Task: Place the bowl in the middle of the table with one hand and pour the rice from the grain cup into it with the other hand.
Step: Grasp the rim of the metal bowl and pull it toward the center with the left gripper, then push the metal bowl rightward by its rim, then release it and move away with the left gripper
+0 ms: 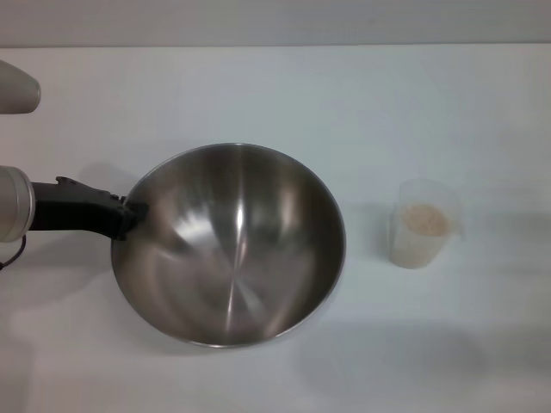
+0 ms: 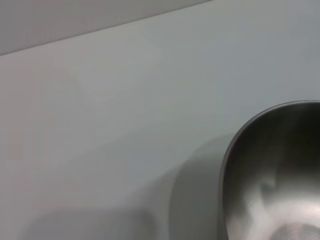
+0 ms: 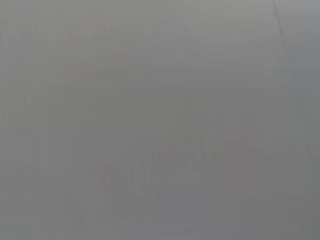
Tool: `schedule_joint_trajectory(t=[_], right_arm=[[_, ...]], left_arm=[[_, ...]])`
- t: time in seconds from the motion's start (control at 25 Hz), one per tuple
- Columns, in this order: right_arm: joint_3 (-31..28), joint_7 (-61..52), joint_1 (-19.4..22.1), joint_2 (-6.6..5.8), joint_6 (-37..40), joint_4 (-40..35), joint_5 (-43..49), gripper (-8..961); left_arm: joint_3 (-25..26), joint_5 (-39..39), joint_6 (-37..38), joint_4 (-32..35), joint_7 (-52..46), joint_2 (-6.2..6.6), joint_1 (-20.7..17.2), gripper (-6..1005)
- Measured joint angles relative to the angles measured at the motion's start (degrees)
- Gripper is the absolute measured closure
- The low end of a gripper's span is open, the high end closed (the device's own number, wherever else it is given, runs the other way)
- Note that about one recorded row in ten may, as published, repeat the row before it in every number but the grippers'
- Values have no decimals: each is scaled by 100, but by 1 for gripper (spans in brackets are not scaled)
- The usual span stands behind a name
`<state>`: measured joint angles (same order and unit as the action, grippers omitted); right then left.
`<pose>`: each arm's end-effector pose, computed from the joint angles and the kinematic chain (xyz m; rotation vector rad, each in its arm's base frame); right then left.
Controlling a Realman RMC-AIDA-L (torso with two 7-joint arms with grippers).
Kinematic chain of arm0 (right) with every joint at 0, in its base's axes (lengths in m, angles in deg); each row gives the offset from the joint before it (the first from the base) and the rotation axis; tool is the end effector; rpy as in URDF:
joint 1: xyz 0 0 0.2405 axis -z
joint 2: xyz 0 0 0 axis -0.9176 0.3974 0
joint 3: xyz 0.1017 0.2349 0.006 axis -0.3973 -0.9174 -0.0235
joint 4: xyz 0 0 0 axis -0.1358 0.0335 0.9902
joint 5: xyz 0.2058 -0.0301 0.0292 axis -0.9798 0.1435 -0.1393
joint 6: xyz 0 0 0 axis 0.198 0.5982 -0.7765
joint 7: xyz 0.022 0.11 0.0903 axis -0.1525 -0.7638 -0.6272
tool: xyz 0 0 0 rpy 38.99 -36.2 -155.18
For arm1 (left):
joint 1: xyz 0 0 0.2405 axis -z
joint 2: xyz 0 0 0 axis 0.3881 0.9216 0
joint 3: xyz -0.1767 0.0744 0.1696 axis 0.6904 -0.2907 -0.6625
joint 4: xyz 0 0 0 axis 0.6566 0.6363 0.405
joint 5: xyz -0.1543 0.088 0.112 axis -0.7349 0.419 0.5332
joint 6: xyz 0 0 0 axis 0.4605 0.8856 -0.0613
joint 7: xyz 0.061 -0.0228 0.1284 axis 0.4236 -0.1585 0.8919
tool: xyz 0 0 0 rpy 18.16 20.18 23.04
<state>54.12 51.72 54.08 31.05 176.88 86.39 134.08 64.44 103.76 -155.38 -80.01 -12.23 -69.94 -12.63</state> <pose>0.3584 0.2339 0.0364 -1.1283 0.3989 0.7470 -0.2281 0.3132 0.0198 -2.4034 -0.9879 0.0563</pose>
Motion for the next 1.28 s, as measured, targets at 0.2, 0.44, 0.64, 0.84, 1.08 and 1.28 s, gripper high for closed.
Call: schedule_joint_trajectory(t=[0.2,0.44,0.64,0.84,1.08,1.28], right_arm=[[0,0,3,0,3,0,1,113],[0,0,3,0,5,12,5,113],[0,0,3,0,10,45,6,113],[0,0,3,0,19,45,6,113],[7,0,-9,0,22,45,6,114],[45,0,-21,0,22,52,6,114]], left_arm=[[-14,-18,-61,0,0,-3,43,907],[140,-285,-285,26,0,15,227,938],[395,-381,-530,43,5,15,468,955],[550,-427,-772,211,-107,9,798,958],[845,-459,-786,690,-76,12,1404,955],[922,-458,-474,1056,26,29,1765,951]])
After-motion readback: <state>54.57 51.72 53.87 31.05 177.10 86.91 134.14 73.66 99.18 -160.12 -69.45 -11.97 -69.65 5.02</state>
